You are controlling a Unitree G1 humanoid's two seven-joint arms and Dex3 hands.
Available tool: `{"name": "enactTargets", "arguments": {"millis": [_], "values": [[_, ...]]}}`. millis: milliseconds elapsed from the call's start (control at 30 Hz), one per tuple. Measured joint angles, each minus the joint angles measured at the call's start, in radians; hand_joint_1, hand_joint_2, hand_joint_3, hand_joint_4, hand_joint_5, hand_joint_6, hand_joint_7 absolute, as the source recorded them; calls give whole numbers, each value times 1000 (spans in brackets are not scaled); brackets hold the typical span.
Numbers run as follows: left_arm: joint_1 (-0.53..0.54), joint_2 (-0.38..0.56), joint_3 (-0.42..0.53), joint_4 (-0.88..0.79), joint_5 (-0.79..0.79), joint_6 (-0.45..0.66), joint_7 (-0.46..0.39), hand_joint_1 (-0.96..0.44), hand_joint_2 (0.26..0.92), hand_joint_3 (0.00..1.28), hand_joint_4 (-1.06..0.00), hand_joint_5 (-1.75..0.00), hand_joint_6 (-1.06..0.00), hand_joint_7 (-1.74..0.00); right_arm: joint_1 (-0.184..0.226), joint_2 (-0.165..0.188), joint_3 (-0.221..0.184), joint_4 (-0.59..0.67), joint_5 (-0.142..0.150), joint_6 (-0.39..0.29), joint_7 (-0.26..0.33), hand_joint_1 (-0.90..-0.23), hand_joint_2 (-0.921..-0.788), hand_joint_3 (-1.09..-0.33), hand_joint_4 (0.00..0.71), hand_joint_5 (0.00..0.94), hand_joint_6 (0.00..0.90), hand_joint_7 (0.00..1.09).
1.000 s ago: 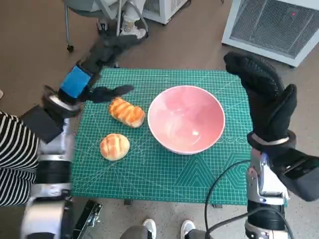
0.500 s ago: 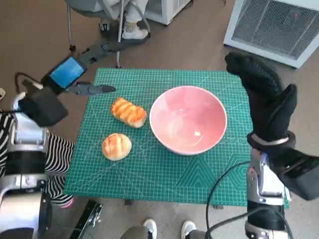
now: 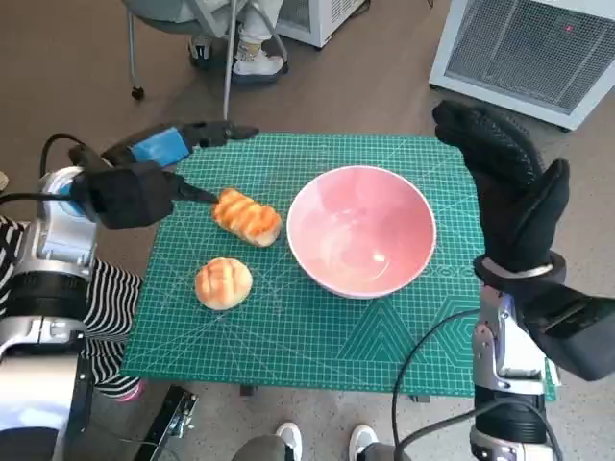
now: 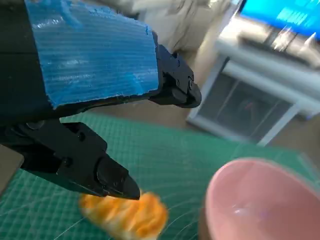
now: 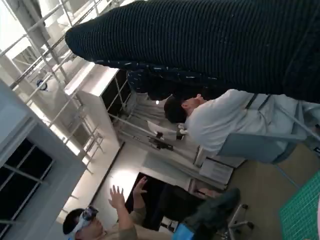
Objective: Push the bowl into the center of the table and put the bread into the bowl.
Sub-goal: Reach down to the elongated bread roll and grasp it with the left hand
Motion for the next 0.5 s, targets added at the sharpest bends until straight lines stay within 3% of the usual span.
{"name": "enactTargets", "arguments": {"millis": [500], "values": [[-90,-68,-105,199,104,49,45,50,790,9,-137,-1,-355,-5,-2,0,-7,10,8,5,1,-690,-921,-711,201,5,151,357]]}}
